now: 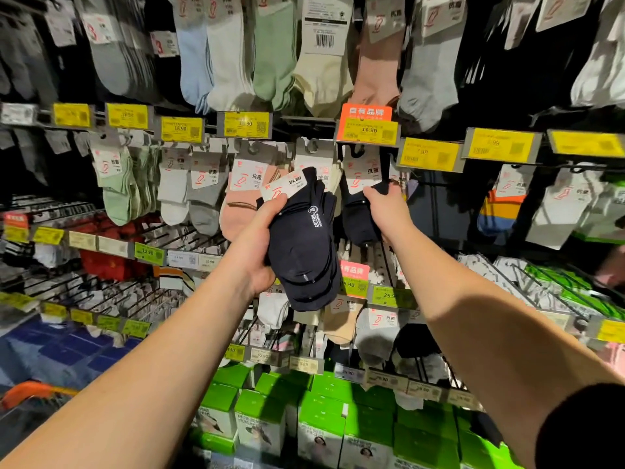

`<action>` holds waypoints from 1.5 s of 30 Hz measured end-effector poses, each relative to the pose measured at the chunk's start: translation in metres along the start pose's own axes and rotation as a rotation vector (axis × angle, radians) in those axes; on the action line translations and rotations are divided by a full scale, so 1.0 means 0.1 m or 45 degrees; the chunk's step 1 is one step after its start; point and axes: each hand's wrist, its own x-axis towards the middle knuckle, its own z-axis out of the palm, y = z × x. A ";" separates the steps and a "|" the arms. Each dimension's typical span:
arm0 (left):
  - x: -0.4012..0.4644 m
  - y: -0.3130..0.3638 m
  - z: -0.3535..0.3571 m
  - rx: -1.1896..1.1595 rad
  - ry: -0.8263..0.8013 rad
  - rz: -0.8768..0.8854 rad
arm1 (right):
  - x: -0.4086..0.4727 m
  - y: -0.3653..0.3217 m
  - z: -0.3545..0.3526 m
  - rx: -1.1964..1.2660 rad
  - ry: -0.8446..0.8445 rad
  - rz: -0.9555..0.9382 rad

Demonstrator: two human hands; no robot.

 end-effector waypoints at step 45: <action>0.06 -0.50 0.13 0.890 0.231 0.342 | -1.51 0.11 -0.12 0.688 -0.412 0.205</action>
